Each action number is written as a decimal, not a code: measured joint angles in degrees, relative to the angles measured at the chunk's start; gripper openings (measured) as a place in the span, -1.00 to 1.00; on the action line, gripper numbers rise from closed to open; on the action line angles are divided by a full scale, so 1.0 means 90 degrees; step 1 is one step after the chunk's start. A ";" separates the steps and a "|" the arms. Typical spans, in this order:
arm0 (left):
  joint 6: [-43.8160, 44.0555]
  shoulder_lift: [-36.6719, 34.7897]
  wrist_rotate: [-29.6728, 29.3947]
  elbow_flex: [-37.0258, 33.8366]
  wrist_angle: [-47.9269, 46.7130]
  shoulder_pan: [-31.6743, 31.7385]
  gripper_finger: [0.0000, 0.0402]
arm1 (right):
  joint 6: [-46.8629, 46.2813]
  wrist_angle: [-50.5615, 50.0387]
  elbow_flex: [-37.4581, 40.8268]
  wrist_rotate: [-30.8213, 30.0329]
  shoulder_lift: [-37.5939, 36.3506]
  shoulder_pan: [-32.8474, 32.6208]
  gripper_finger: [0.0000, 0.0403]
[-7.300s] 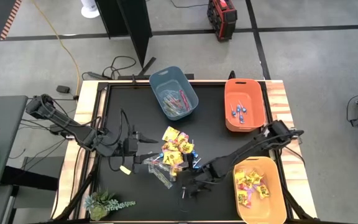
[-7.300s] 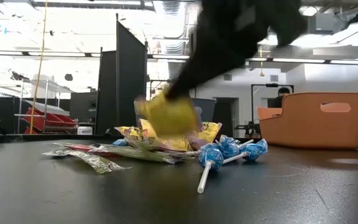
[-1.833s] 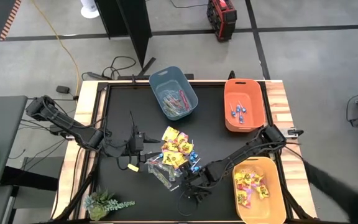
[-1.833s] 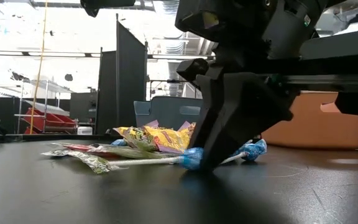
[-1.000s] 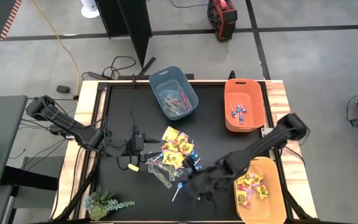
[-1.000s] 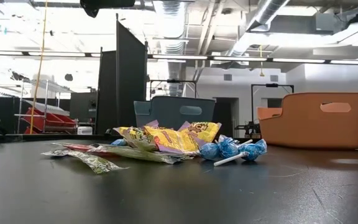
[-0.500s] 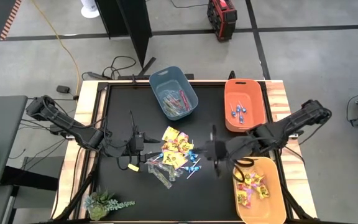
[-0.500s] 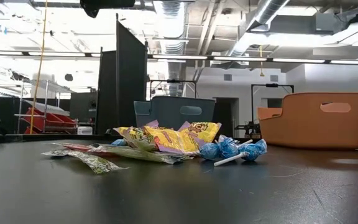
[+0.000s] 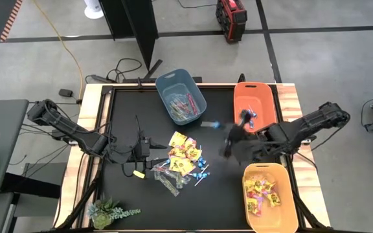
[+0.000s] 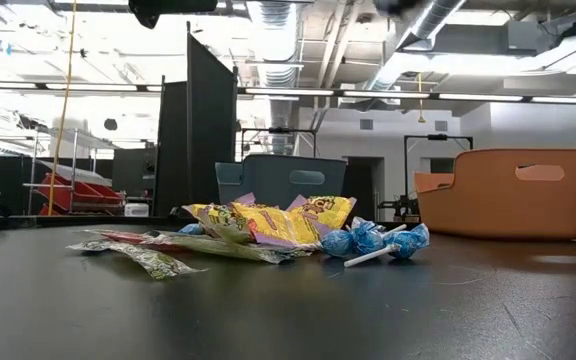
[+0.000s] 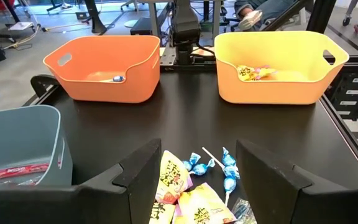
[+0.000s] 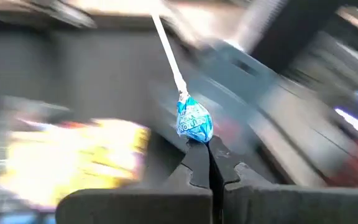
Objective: Sort candy
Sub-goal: Put the blue candy into the orange bin
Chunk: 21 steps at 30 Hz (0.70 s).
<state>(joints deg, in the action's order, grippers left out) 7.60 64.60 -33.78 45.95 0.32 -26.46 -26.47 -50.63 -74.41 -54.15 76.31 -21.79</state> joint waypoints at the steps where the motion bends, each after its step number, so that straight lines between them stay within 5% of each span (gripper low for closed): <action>1: 0.0000 0.0002 0.0000 0.0000 0.0002 -0.0001 0.00 | -0.0564 -0.0639 0.0000 -0.0156 0.0002 0.0078 -1.00; 9: -0.0002 0.0002 0.0000 0.0000 -0.0001 -0.0002 0.00 | -0.4627 -0.4368 0.0004 -0.0207 0.0341 0.0695 -1.00; 21: 0.0297 0.0001 0.0002 0.0000 -0.0314 0.0000 0.00 | -0.5186 -0.4369 0.0821 0.0804 0.0710 0.2188 -0.95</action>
<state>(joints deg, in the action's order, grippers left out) 10.27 64.61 -33.77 45.95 -2.51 -26.47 -73.14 -89.95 -67.03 -46.91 82.70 -2.10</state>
